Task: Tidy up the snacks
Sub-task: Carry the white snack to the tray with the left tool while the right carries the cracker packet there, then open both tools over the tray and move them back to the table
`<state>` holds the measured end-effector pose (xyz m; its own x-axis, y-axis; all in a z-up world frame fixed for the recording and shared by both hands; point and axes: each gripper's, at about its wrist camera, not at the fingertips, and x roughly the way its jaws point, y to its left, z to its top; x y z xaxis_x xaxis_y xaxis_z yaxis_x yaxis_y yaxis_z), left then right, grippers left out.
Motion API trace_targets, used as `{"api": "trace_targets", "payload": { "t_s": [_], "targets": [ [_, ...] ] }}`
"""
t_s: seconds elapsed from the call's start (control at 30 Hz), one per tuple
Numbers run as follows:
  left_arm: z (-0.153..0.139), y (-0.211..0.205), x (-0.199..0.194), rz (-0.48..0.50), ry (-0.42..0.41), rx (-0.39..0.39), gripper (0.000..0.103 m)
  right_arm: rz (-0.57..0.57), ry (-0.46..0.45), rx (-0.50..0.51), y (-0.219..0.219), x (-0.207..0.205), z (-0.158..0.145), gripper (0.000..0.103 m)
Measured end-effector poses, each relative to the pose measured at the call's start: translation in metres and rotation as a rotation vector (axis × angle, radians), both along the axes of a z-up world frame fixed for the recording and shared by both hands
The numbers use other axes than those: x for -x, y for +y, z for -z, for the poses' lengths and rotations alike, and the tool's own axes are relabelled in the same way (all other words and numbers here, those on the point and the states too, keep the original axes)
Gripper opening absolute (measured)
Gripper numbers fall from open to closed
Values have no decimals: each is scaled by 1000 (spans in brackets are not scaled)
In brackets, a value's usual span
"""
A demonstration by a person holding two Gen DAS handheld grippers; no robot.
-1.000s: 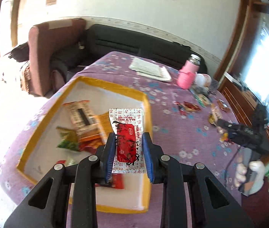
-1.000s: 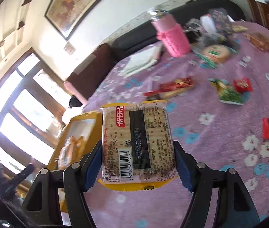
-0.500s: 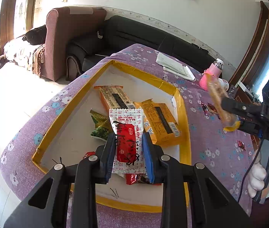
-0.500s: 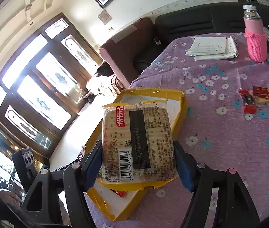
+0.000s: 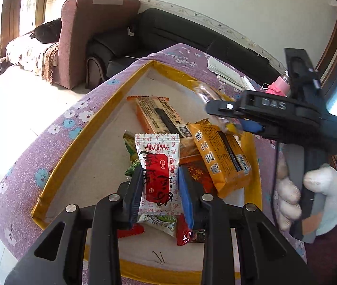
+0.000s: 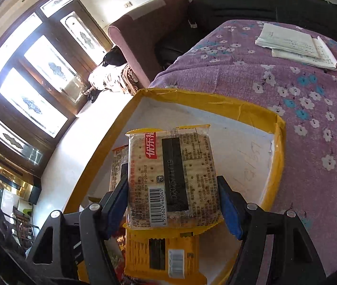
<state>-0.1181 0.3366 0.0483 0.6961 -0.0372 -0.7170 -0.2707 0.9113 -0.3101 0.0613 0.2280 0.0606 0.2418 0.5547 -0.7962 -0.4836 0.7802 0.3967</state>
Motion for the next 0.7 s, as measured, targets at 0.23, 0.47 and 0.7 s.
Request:
{"api": "trace_targets", "payload": {
  "t_s": [0.23,0.47,0.7],
  "targets": [
    [-8,3,5,17,-31,26,35,30,-2,-48,14,-14,-2,72],
    [-23,-4,17,12,-59,13,41,72,-15,-102,-5,-8,-16,72],
    [-43,-34,23,57,-87,-22,52,95,-49,-138,-58,19,-35,72]
  ]
}}
